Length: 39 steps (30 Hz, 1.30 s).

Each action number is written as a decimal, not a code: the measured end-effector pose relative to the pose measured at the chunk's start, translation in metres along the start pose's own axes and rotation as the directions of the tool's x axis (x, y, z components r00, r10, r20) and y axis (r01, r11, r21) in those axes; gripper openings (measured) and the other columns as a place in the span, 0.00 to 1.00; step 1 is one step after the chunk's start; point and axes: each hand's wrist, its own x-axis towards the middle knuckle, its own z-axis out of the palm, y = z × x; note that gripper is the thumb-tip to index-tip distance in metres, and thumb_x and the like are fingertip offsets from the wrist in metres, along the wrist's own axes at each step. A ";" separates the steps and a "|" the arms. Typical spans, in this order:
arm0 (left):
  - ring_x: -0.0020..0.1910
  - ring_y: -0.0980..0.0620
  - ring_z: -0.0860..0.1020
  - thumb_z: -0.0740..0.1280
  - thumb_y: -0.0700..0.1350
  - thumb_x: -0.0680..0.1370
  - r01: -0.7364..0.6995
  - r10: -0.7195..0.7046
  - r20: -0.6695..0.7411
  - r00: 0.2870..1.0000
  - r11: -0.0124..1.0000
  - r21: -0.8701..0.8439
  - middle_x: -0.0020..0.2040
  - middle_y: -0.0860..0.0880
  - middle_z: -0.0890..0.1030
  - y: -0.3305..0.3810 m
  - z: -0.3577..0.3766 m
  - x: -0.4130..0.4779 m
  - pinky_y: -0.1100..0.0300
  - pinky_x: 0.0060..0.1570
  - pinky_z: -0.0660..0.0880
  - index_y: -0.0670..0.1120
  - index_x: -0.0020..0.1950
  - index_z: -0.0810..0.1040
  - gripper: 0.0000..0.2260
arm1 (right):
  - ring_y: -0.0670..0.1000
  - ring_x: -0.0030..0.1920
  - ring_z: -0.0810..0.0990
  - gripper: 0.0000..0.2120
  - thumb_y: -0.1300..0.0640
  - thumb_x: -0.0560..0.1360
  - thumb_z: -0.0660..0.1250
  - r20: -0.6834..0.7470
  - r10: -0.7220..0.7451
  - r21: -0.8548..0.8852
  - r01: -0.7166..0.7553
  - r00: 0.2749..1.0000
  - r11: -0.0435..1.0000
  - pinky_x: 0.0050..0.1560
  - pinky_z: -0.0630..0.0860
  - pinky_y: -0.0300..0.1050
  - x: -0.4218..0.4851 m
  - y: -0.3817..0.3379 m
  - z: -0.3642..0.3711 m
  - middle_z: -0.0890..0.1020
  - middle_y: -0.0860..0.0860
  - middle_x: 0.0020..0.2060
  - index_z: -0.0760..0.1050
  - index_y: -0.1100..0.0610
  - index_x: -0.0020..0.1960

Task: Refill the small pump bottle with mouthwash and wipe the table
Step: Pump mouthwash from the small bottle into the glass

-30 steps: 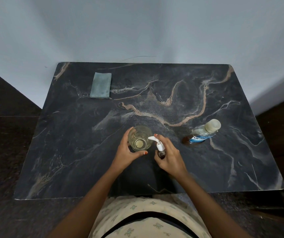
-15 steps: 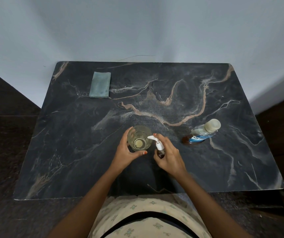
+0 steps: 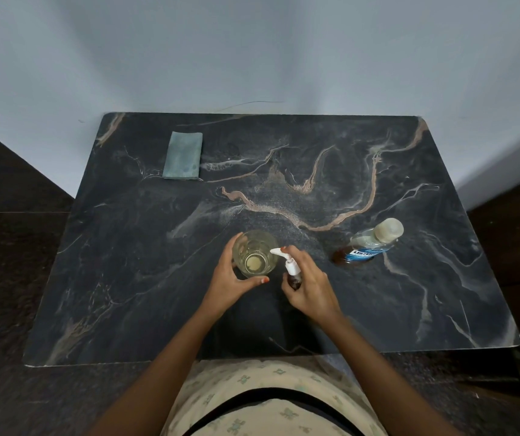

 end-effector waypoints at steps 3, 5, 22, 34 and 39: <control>0.67 0.56 0.68 0.79 0.42 0.61 -0.002 0.002 -0.001 1.000 1.000 -0.001 0.68 0.52 0.69 0.000 0.000 0.000 0.55 0.66 0.67 0.58 0.68 0.60 0.42 | 0.56 0.42 0.81 0.31 0.68 0.65 0.71 -0.004 -0.002 -0.030 0.002 1.000 1.000 0.37 0.80 0.49 0.000 0.002 0.000 0.79 0.57 0.48 0.62 0.48 0.60; 0.67 0.56 0.68 0.79 0.43 0.61 -0.005 0.005 -0.004 1.000 1.000 0.002 0.68 0.52 0.69 0.000 0.000 0.000 0.56 0.66 0.67 0.62 0.66 0.60 0.42 | 0.56 0.42 0.81 0.30 0.68 0.65 0.71 -0.007 0.011 -0.029 -0.011 1.000 1.000 0.37 0.80 0.50 -0.001 0.003 0.000 0.79 0.56 0.48 0.64 0.49 0.60; 0.67 0.56 0.68 0.79 0.48 0.60 0.005 -0.005 0.004 1.000 1.000 -0.002 0.68 0.54 0.69 -0.002 -0.001 0.000 0.53 0.66 0.67 0.60 0.67 0.60 0.42 | 0.57 0.43 0.79 0.25 0.66 0.67 0.68 0.019 0.043 -0.002 -0.043 0.999 0.999 0.36 0.79 0.57 0.001 0.003 -0.002 0.76 0.56 0.53 0.68 0.56 0.62; 0.66 0.59 0.68 0.78 0.53 0.59 0.006 -0.006 0.012 1.000 1.000 -0.012 0.66 0.58 0.69 -0.001 -0.001 0.000 0.58 0.65 0.67 0.65 0.66 0.60 0.41 | 0.57 0.39 0.79 0.26 0.66 0.66 0.70 0.040 0.046 -0.019 -0.045 0.998 0.999 0.34 0.79 0.56 0.002 0.003 -0.002 0.76 0.57 0.50 0.66 0.52 0.60; 0.67 0.56 0.68 0.78 0.52 0.59 0.003 -0.003 0.015 1.000 1.000 -0.017 0.67 0.57 0.68 -0.001 -0.001 0.000 0.56 0.66 0.67 0.63 0.66 0.60 0.41 | 0.54 0.45 0.79 0.31 0.65 0.68 0.67 0.053 0.026 0.017 -0.027 0.998 0.999 0.39 0.80 0.53 0.003 0.002 -0.004 0.74 0.53 0.57 0.60 0.44 0.64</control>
